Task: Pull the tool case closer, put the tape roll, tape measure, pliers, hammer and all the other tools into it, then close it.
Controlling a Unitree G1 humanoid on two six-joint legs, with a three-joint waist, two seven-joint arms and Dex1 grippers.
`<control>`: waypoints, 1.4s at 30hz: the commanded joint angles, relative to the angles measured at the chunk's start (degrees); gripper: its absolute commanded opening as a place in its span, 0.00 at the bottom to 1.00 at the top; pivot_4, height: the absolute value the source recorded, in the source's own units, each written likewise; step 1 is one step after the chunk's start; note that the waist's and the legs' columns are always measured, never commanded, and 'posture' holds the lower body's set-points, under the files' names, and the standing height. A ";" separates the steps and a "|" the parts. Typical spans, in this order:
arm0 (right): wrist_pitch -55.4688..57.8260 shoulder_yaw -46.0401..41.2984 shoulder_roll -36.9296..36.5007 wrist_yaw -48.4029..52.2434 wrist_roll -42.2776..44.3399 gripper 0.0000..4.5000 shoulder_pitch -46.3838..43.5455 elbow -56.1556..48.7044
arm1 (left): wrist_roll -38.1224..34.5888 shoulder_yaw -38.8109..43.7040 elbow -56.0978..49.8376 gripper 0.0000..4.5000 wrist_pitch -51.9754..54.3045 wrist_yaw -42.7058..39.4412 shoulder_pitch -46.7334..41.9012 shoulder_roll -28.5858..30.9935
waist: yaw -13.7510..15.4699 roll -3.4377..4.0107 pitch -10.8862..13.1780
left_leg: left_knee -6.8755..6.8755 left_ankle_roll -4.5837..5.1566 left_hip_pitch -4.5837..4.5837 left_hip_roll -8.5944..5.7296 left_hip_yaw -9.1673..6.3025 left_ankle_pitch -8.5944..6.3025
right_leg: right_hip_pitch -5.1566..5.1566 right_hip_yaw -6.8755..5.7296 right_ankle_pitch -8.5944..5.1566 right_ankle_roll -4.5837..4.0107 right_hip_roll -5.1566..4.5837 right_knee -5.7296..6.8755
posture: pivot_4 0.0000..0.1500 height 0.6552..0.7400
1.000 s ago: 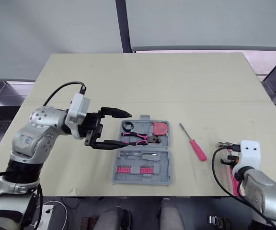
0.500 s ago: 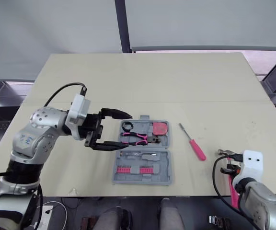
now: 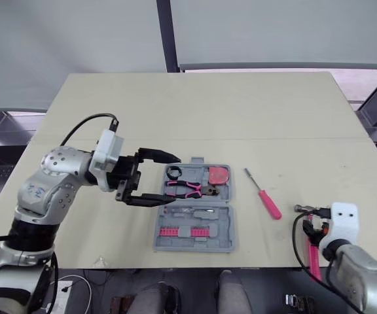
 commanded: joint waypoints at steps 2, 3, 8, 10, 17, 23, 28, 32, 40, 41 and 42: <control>-8.76 -0.25 -20.61 23.94 0.56 0.99 6.01 -1.12 | 0.12 0.36 -1.15 1.00 -1.32 -0.53 -0.14 0.44 | 0.06 -0.07 0.03 | -0.02 0.02 0.05 0.00 -0.08 -0.01 | 0.13 -0.04 0.01 0.01 0.04 -0.09 | 1.00 1.00; -13.71 0.59 -25.54 28.96 -1.47 0.99 6.78 1.71 | 0.25 0.25 -0.92 1.00 -1.60 -0.63 -0.24 0.32 | 0.06 -0.09 0.05 | 0.01 0.02 0.12 0.03 -0.18 -0.01 | 0.31 -0.14 0.01 0.01 0.09 -0.17 | 1.00 1.00; -43.27 9.91 -39.36 42.80 -13.58 0.99 4.69 15.22 | 0.70 -0.18 -0.18 1.00 -2.38 -0.57 -0.77 -0.15 | -0.24 -0.45 0.24 | -0.19 0.04 0.76 0.03 -0.24 -0.05 | 1.03 -0.22 0.02 0.04 0.10 -0.47 | 1.00 1.00; -57.24 15.71 -43.48 45.13 -20.26 0.99 2.43 20.95 | 0.55 -0.11 -0.58 1.00 -2.19 -0.45 -0.65 -0.08 | -0.33 -0.44 0.26 | -0.24 0.04 0.78 0.01 -0.22 -0.05 | 1.05 -0.22 0.03 0.05 0.05 -0.52 | 1.00 1.00; -97.24 38.27 -41.53 37.76 -48.60 0.99 -21.70 42.32 | 0.36 0.10 -2.01 1.00 -1.75 0.10 0.03 0.47 | -0.54 -0.42 0.34 | -0.10 -0.03 0.81 0.20 -0.10 -0.08 | 1.02 -0.23 0.02 0.04 -0.13 -0.49 | 1.00 1.00; -109.86 45.77 -36.49 35.86 -54.47 0.99 -30.75 49.21 | 0.37 0.34 -2.14 1.00 -1.59 0.64 0.09 0.69 | -0.56 -0.39 0.37 | 0.11 -0.14 0.79 0.36 -0.06 -0.14 | 0.94 -0.20 -0.05 -0.09 -0.09 -0.21 | 1.00 1.00; -113.75 48.94 -33.69 32.72 -59.58 0.99 -34.37 52.58 | 0.47 0.17 -1.92 1.00 -1.48 1.12 -0.60 0.38 | -0.52 -0.38 0.37 | 0.20 -0.14 0.78 0.39 -0.06 -0.15 | 0.94 -0.19 -0.05 -0.09 -0.12 -0.17 | 1.00 1.00; -116.31 50.92 -32.23 30.50 -62.99 0.87 -36.93 55.00 | 0.49 0.05 -1.66 1.00 -1.47 1.34 -1.04 0.32 | -0.56 -0.37 0.36 | 0.20 -0.14 0.78 0.41 -0.06 -0.14 | 0.94 -0.17 -0.06 -0.11 -0.12 -0.14 | 1.00 1.00; -119.59 53.44 -33.41 29.78 -65.96 0.02 -40.23 58.09 | 0.48 0.11 -1.59 1.00 -1.60 1.68 -1.13 0.26 | -0.64 -0.37 0.36 | 0.23 -0.14 0.78 0.43 -0.06 -0.15 | 0.92 -0.16 -0.07 -0.13 -0.11 -0.09 | 1.00 1.00; -119.99 53.41 -34.10 30.16 -65.57 0.01 -40.29 58.31 | 0.48 0.17 -1.59 1.00 -1.60 1.72 -1.05 0.29 | -0.57 -0.37 0.36 | 0.24 -0.14 0.78 0.43 -0.06 -0.15 | 0.92 -0.16 -0.07 -0.13 -0.12 -0.10 | 1.00 1.00; -120.32 53.34 -34.60 30.51 -65.15 0.01 -40.28 58.50 | 0.48 0.22 -1.59 1.00 -1.64 1.75 -0.98 0.31 | -0.52 -0.37 0.36 | 0.25 -0.14 0.78 0.42 -0.06 -0.15 | 0.93 -0.17 -0.07 -0.13 -0.13 -0.09 | 1.00 1.00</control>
